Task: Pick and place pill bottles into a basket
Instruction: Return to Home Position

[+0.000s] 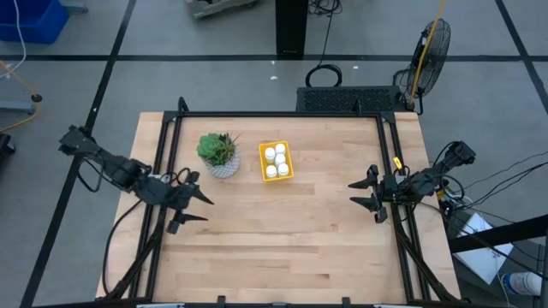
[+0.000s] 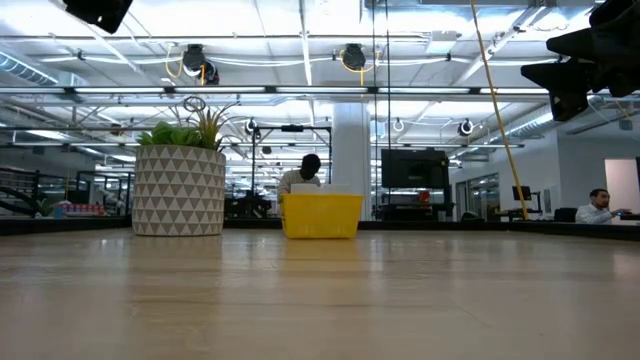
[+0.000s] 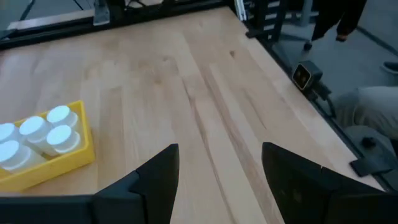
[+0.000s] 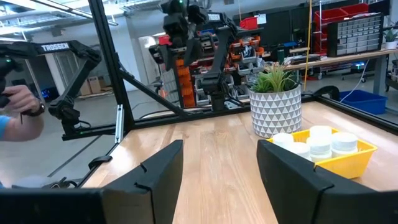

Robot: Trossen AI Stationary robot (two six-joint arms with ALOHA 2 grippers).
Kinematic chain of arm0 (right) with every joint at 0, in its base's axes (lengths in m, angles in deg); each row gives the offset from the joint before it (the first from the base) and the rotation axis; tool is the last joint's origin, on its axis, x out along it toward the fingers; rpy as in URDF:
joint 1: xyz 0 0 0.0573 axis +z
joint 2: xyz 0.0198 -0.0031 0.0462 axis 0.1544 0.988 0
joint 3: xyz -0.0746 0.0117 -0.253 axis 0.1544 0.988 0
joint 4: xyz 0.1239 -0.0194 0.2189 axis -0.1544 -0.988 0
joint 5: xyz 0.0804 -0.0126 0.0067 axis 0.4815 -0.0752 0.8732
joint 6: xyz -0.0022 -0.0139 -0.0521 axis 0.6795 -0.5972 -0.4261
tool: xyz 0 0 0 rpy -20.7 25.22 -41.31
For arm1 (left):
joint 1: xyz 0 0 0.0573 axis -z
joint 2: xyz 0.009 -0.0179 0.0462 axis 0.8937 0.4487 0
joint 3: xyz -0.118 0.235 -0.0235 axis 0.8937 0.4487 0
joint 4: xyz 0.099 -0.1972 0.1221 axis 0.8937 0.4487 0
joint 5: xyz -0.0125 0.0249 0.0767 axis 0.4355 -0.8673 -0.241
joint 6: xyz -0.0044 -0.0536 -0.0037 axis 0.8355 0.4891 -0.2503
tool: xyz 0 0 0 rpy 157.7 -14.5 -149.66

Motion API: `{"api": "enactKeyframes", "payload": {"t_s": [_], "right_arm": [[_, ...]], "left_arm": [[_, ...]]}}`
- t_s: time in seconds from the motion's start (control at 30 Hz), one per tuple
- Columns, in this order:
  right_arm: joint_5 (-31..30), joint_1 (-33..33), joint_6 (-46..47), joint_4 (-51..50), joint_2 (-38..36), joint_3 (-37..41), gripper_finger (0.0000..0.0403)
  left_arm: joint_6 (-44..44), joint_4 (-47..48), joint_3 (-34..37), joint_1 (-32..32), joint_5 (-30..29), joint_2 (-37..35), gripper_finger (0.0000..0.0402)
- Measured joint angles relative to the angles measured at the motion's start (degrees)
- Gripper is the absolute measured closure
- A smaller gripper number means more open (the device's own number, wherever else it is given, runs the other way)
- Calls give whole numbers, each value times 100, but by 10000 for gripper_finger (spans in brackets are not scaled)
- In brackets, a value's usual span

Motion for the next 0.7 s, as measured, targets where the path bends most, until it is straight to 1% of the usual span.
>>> {"api": "enactKeyframes", "payload": {"t_s": [0.07, 0.13, 0.27, 0.37, 0.47, 0.57, 0.7], "right_arm": [[0, 2, -1, -1, 0, 1, 206], [0, 1, 0, 0, 0, 2, 206], [0, 0, 0, 0, 0, 1, 206], [0, 0, 0, 0, 0, 0, 206], [0, 0, 0, 0, 0, 2, 206], [0, 2, 0, 0, 0, 0, 206], [0, 1, 0, 0, 0, 1, 206]], "left_arm": [[4, -23, 118, 0, -9, -205, 167], [-3, -236, 366, 0, -18, -441, 167], [-59, -994, 1151, 0, -20, -986, 167], [3, -1294, 1702, 0, -4, -1322, 167], [53, -1630, 2133, -2, 131, -1565, 167], [34, -2077, 2536, -2, 138, -1751, 167], [-83, -2516, 2885, -2, 140, -1920, 167]]}}
